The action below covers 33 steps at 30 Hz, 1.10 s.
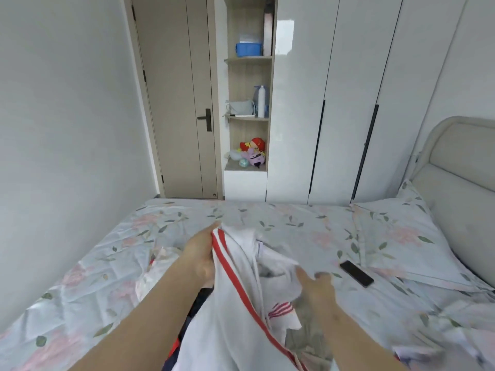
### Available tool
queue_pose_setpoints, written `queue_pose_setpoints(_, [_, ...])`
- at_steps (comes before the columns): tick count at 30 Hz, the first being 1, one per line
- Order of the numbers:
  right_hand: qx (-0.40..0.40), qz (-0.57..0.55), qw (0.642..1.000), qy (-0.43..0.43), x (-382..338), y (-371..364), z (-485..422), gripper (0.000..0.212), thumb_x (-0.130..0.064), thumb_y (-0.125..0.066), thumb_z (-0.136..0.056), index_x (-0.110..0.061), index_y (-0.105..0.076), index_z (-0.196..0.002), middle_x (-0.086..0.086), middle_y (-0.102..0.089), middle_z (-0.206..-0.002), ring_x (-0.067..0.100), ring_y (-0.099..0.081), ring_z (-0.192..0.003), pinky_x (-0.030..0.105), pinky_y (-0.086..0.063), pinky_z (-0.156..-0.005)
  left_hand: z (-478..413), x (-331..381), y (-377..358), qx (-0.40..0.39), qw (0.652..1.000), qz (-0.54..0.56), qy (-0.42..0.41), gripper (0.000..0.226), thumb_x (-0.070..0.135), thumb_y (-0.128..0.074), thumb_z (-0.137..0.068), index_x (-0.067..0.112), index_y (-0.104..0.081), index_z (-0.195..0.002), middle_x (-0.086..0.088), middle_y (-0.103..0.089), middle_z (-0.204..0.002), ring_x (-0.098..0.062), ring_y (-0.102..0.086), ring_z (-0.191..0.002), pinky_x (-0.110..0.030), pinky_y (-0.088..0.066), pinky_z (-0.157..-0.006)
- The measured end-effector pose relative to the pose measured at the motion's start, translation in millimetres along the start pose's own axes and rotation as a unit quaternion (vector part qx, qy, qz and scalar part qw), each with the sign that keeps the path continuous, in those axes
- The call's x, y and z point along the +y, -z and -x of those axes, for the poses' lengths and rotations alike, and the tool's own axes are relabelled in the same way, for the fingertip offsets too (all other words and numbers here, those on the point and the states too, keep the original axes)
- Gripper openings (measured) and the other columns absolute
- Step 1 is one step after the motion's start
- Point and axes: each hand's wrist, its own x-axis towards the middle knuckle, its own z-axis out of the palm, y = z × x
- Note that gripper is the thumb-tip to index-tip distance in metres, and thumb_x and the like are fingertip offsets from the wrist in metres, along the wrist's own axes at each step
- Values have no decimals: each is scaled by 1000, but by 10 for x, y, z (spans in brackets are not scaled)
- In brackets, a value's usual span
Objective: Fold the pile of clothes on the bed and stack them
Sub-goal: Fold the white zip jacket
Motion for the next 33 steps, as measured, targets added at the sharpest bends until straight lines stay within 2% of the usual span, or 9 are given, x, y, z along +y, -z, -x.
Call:
queue_pose_setpoints(4, [-142,-128,964,-185,523,-267,169,37,-43,-58,-89,-7,-61,-98,11,-63,-67,25,-55,-62,32,-46,-63,-142,-255,84,38,999,31,23,39,25,-40,-101,-1,-52,-128,-18,-67,-91,-33,-60,-89,-43,-45,-74])
queue_pose_setpoints(10, [-222,-162,940,-205,483,-359,230,39,-48,-60,-86,-14,-61,-103,22,-68,-103,32,-65,-83,39,-54,-75,-182,-304,216,26,999,39,16,32,24,-41,-101,-1,-61,-99,-19,-71,-74,-30,-64,-77,-40,-48,-67])
queue_pose_setpoints(13, [-234,-186,934,-198,414,-411,285,36,-43,-69,-82,-13,-62,-101,16,-66,-85,26,-61,-65,31,-53,-59,-148,-277,239,13,999,53,6,36,25,-42,-99,-4,-62,-93,-21,-71,-77,-34,-69,-69,-42,-56,-54])
queue_pose_setpoints(16, [-225,-245,925,-181,293,-447,323,16,-8,-66,-85,-1,-64,-99,13,-64,-71,22,-58,-55,27,-50,-50,-126,-220,283,14,999,44,-4,38,27,-43,-99,-5,-62,-90,-21,-71,-78,-33,-70,-61,-39,-56,-48])
queue_pose_setpoints(21, [-141,-270,951,-56,-308,-123,120,35,6,-57,-88,5,-50,-122,27,-60,-110,31,-61,-84,37,-53,-66,-117,35,423,46,998,21,-26,41,33,-39,-100,-1,-62,-95,-20,-71,-75,-33,-69,-65,-44,-46,-69])
queue_pose_setpoints(24, [-146,-263,952,51,-978,173,139,29,7,-51,-91,0,-52,-119,21,-60,-103,23,-59,-71,30,-49,-55,-77,319,322,37,997,-11,-62,49,44,-40,-97,1,-64,-105,-20,-72,-88,-33,-69,-80,-45,-46,-72])
queue_pose_setpoints(27, [-157,-321,921,156,-1701,518,301,17,6,-53,-90,-6,-55,-103,13,-62,-86,19,-62,-68,30,-51,-56,56,734,76,1,988,-75,-136,60,57,-57,-81,1,-74,-93,-19,-71,-99,-31,-71,-87,-42,-50,-71])
queue_pose_setpoints(30, [-121,-449,841,278,-2062,793,463,13,-10,-62,-90,-13,-52,-98,-1,-69,-72,13,-65,-67,28,-55,-60,152,1036,-137,-14,962,-139,-233,41,44,-58,-86,10,-68,-107,-13,-72,-102,-23,-71,-88,-31,-55,-64])
queue_pose_setpoints(33, [-116,-358,888,262,-1744,635,438,28,-53,-48,-92,-26,-56,-92,-15,-69,-75,12,-66,-77,23,-51,-66,152,989,-235,7,952,-180,-247,27,26,-43,-101,11,-58,-118,-11,-68,-110,-22,-67,-92,-33,-53,-69])
